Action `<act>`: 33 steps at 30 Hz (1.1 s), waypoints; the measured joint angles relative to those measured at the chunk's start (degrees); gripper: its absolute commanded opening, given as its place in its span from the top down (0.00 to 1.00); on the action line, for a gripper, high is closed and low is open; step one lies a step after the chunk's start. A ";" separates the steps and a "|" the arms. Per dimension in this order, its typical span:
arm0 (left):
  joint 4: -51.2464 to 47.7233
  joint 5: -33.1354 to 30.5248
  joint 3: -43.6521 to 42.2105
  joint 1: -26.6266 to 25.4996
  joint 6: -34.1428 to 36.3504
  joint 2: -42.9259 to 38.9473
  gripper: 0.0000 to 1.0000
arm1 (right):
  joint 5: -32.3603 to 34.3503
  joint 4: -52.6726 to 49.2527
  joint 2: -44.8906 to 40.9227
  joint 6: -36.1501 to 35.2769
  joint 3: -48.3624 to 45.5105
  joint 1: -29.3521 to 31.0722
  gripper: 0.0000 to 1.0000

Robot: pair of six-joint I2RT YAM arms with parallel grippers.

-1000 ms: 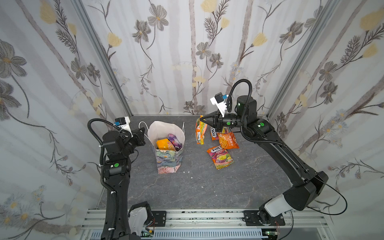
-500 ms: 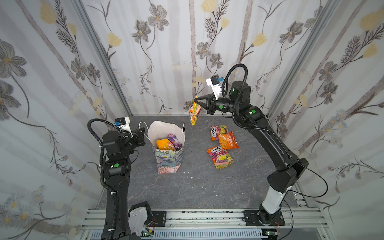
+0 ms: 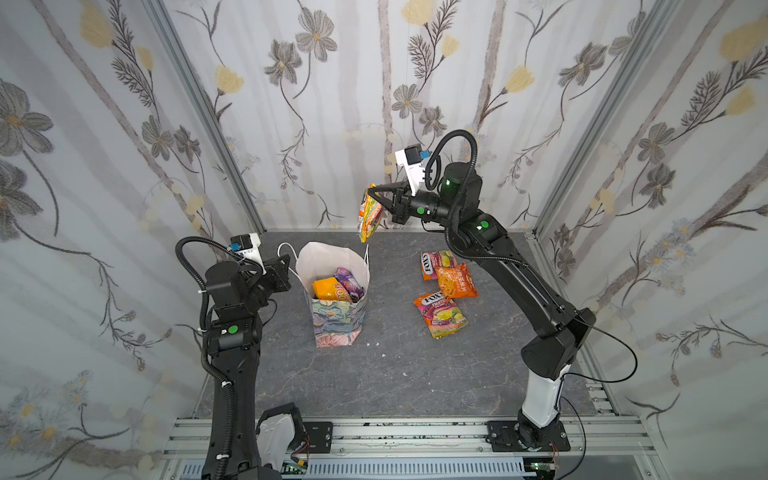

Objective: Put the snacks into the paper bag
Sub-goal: 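Carry the orange Fox's bag with the right gripper over the paper bag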

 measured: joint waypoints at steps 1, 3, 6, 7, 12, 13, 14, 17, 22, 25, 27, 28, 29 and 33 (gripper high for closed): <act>0.02 0.00 0.00 0.00 0.00 0.00 0.97 | 0.31 0.09 0.74 0.00 1.49 0.09 1.00; 0.02 0.00 0.00 0.00 0.00 0.00 0.97 | 0.68 0.28 1.73 -0.15 3.26 0.59 1.00; 0.00 -0.02 0.00 0.00 0.00 0.00 0.97 | 0.81 0.76 2.19 -0.46 4.00 1.84 1.00; 0.00 -0.02 0.00 -0.02 0.00 -0.02 0.97 | 0.37 0.96 2.40 -0.46 4.31 2.25 1.00; 0.00 -0.02 0.00 0.00 0.00 -0.02 0.97 | -2.21 2.08 3.89 -0.52 6.40 3.32 1.00; 0.00 -0.02 0.00 0.00 0.00 -0.02 0.97 | -3.26 2.08 4.11 -0.48 6.51 3.48 1.00; 0.02 -0.02 0.00 0.00 0.00 -0.02 0.97 | -4.02 2.08 4.35 -0.44 6.58 3.61 1.00; 0.00 -0.02 0.00 0.00 0.00 -0.02 0.97 | -6.88 2.01 5.38 -0.42 6.60 4.39 1.00; 0.00 -0.02 0.00 -0.02 0.00 -0.09 0.97 | -9.35 1.62 6.67 -0.33 6.60 5.55 1.00; -0.04 -0.02 0.00 0.00 0.00 -0.24 0.97 | -10.51 1.66 6.97 0.04 6.60 6.16 1.00; -0.04 -0.02 0.00 0.00 0.00 -0.24 0.97 | -10.99 1.77 7.28 0.04 6.62 6.56 1.00; -0.04 -0.02 0.00 0.00 0.00 -0.24 0.97 | -11.65 1.92 7.58 0.09 6.64 6.71 1.00; -0.04 -0.02 0.00 -0.02 0.00 -0.26 0.97 | -11.93 2.05 7.89 0.31 6.69 6.73 1.00; -0.04 -0.02 0.00 -0.02 0.00 -0.28 0.97 | -13.97 2.05 9.75 1.64 7.45 7.19 1.00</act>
